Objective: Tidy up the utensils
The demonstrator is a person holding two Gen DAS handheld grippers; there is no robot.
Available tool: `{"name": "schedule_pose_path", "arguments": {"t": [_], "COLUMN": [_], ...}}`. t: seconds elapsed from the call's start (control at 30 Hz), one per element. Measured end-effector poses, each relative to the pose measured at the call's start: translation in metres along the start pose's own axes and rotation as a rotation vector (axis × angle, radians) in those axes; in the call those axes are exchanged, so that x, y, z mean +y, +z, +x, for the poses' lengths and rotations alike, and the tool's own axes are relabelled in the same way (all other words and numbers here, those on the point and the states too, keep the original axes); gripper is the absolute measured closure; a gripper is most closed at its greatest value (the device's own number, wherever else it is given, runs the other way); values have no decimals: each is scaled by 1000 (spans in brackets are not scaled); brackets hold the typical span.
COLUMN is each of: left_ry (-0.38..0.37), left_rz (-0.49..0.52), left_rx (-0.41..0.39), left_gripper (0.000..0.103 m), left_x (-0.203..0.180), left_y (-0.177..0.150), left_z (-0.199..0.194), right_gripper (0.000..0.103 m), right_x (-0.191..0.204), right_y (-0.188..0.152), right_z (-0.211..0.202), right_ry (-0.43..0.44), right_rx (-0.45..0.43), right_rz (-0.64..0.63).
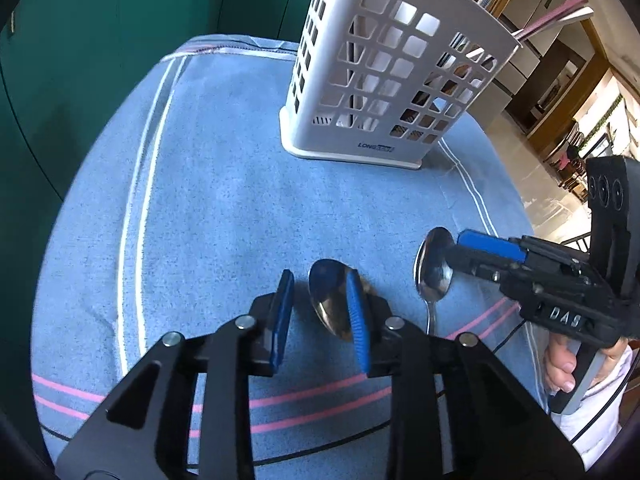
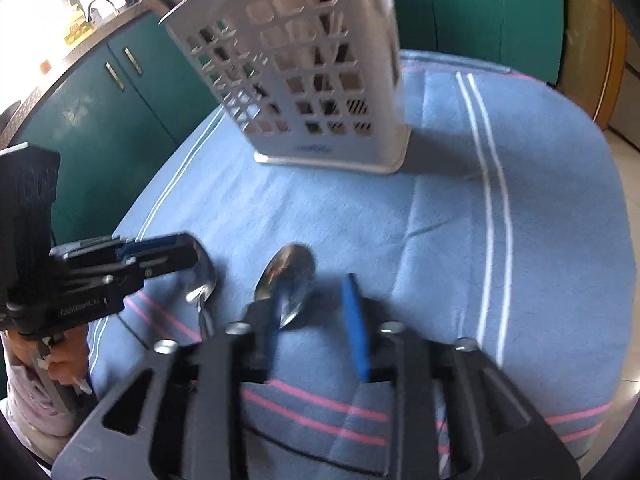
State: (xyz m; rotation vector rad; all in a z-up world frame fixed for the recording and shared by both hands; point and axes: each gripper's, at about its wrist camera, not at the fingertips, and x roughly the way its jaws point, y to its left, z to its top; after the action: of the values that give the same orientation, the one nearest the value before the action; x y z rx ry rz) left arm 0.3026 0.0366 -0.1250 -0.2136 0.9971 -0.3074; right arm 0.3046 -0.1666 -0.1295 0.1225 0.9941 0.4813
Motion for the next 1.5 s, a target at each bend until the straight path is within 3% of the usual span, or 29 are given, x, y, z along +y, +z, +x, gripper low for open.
{"name": "schedule_pose_path", "arguments": {"t": [0.23, 0.3, 0.33, 0.47, 0.7, 1.0, 1.1, 1.27, 1.5], "left_ry": [-44, -40, -45, -49, -23, 68, 111, 110, 100], "left_rz": [-25, -27, -28, -25, -17, 29, 33, 7, -15], "left_rx": [11, 13, 18, 14, -50, -199, -250, -287, -258], "left_gripper": [77, 83, 89, 95, 96, 100, 101, 103, 103], "left_x": [6, 6, 6, 5, 1, -11, -12, -9, 4], "left_y": [6, 7, 7, 6, 9, 17, 20, 24, 22], "left_z": [5, 6, 7, 6, -19, -77, -95, -109, -105], "right_gripper": [69, 76, 91, 96, 96, 98, 100, 102, 102], "right_x": [-4, -1, -1, 1, 7, 22, 24, 29, 25], "right_y": [14, 13, 12, 9, 6, 13, 13, 15, 11], "right_z": [12, 20, 21, 17, -15, -78, -95, -111, -91], "right_ry": [80, 88, 101, 102, -21, -317, -351, -356, -327], "right_rx": [28, 42, 50, 39, -36, -247, -300, -360, -286], "right_rz": [18, 19, 22, 27, 1, -85, -78, -64, -47]}}
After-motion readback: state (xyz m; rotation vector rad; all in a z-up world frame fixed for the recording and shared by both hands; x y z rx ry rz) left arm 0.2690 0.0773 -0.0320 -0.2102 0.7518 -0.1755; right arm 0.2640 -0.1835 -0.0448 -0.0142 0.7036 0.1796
